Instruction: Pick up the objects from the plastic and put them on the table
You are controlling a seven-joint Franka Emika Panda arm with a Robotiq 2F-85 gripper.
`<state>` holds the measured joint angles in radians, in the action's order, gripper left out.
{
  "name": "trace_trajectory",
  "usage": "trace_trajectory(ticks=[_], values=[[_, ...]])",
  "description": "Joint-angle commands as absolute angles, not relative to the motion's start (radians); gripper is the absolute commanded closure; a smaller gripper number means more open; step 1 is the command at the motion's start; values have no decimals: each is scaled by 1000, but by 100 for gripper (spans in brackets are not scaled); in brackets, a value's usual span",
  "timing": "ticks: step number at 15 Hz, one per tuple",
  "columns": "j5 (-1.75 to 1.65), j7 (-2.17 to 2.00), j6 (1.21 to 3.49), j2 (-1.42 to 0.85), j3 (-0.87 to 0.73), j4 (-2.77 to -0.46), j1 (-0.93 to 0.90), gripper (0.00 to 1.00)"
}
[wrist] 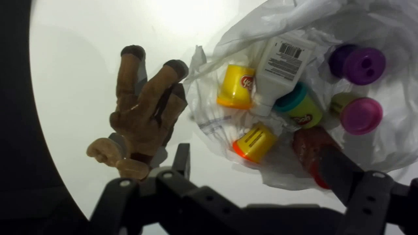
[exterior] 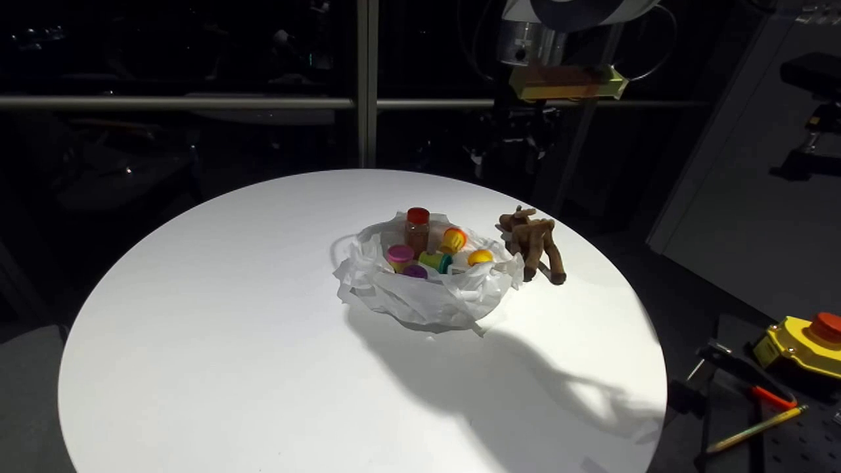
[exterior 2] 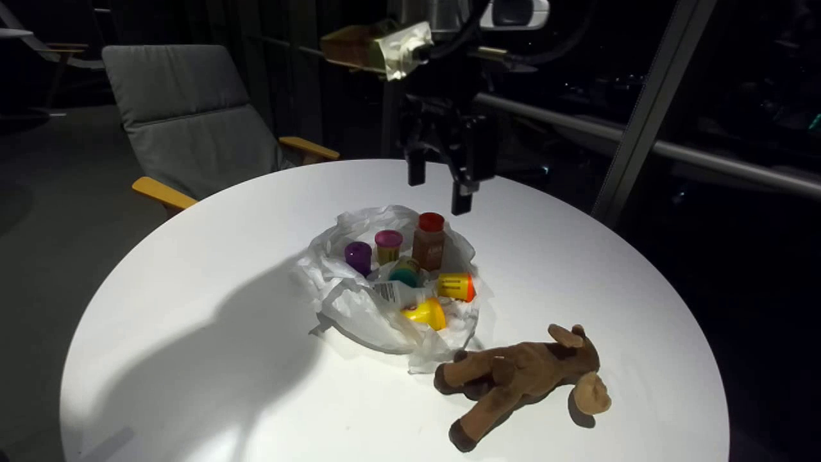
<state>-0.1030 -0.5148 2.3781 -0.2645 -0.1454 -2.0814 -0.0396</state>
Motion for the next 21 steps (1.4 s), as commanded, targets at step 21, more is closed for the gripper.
trace_trajectory(ticks=[21], values=[[-22, -383, 2225, -759, -73, -1479, -60, 0]])
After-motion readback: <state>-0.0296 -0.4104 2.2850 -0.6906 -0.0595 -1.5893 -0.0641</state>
